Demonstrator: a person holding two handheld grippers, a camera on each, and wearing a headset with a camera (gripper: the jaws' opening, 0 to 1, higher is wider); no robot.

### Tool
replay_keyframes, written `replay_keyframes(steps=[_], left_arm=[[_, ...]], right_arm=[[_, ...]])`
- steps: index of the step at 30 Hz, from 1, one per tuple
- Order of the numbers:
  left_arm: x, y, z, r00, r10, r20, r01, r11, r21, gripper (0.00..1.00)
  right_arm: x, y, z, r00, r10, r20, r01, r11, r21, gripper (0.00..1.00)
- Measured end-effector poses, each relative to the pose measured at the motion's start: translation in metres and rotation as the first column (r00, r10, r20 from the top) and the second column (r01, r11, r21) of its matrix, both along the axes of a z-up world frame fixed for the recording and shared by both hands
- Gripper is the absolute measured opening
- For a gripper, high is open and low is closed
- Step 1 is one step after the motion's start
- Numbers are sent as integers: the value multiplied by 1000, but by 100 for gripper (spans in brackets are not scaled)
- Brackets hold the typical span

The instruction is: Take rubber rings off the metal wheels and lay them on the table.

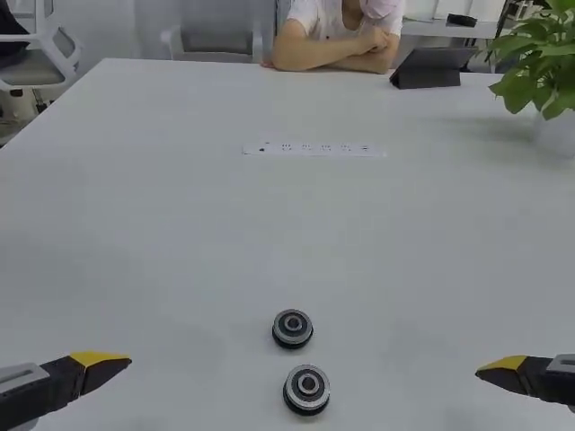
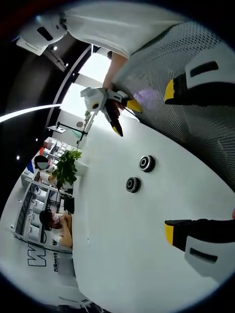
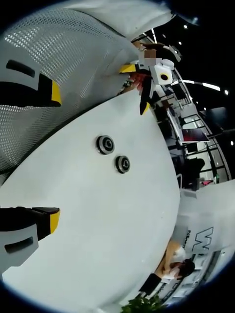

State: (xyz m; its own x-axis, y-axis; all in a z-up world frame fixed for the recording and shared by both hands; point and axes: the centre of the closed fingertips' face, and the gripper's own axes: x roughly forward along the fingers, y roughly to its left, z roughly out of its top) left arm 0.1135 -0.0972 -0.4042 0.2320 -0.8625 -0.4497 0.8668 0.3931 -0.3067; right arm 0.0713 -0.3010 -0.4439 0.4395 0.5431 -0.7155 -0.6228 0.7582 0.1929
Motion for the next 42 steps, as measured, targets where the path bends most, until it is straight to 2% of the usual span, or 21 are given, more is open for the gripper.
replay_keyframes(steps=[28, 32, 37, 42], left_arm=[[0, 0, 1, 1000, -4, 7, 4, 1000, 3, 96], [1, 1, 1, 1000, -8, 15, 7, 1000, 11, 96], [2, 2, 2, 999, -18, 35, 17, 999, 29, 97], [6, -1, 7, 998, -26, 54, 25, 999, 28, 97]], right_arm=[[2, 0, 2, 1000, -3, 13, 3, 1000, 2, 83], [4, -1, 4, 1000, -2, 29, 2, 1000, -2, 84], [10, 1, 17, 998, -29, 58, 27, 999, 39, 84], [12, 2, 21, 997, -5, 71, 6, 1000, -10, 84]])
